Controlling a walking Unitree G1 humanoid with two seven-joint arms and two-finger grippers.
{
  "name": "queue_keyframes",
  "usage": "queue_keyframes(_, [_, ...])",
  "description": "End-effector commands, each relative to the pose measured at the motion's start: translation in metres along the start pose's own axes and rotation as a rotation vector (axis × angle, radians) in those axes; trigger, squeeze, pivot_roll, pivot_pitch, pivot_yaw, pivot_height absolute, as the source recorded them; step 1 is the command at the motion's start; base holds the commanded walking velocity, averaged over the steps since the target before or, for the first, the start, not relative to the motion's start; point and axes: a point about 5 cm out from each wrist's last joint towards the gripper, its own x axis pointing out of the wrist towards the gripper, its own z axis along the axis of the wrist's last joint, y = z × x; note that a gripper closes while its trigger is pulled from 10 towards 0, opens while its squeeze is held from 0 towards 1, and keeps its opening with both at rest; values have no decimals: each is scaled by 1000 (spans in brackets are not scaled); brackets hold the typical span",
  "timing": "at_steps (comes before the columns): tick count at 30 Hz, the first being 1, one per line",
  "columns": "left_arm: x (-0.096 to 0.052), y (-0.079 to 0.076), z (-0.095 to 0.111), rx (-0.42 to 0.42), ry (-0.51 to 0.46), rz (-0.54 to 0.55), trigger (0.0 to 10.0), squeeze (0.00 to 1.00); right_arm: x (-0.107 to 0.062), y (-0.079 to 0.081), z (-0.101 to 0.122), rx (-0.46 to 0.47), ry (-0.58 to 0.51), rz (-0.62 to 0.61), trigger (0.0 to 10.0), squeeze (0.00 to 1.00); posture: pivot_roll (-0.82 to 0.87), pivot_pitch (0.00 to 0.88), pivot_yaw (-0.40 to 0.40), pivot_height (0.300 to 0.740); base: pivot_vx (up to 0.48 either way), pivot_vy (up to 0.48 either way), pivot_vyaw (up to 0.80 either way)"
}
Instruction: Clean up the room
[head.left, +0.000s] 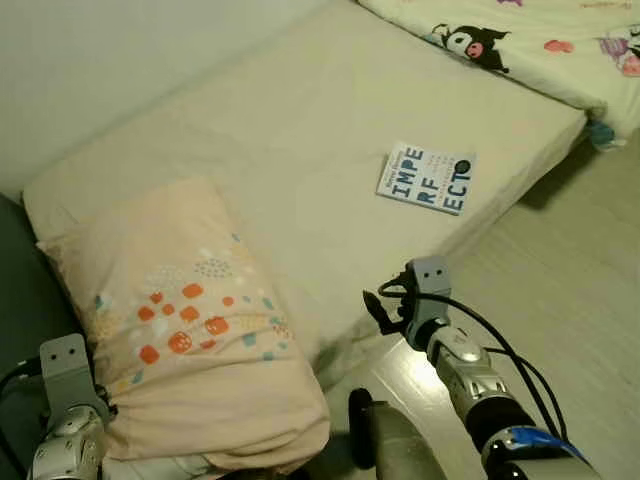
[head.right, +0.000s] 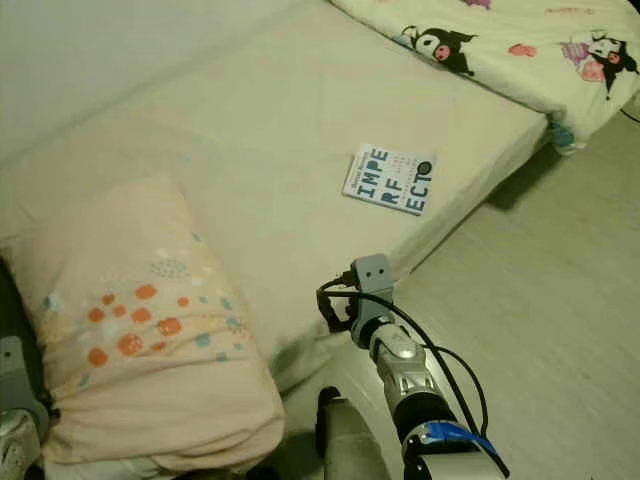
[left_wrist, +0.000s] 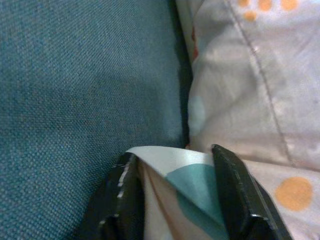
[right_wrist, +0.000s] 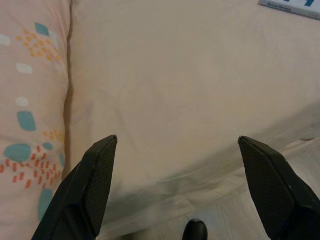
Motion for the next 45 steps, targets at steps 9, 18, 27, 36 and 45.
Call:
queue_keyframes(9, [-3,17,10,118,-187,109,10000,1000,0,3,-7,1,43,19,10000,0,-155,164,138,695,0,0,0])
queue_keyframes(18, [-2,39,25,775,-28,-67,10000,1000,1,-10,-10,-80,180,6,10000,0,-125,123,107,695,0,0,0])
queue_keyframes(27, [-21,61,2,918,209,-291,10000,1000,4,-11,-6,-73,182,11,10000,0,-123,114,109,695,0,0,0])
queue_keyframes(36, [-9,47,-24,993,260,-287,10000,0,5,-8,-7,-60,181,10,10000,0,-131,114,122,695,0,0,0])
queue_keyframes(45, [-25,86,-94,1102,664,-417,10000,0,2,-12,-11,-38,184,-12,10000,0,-131,118,133,695,0,0,0])
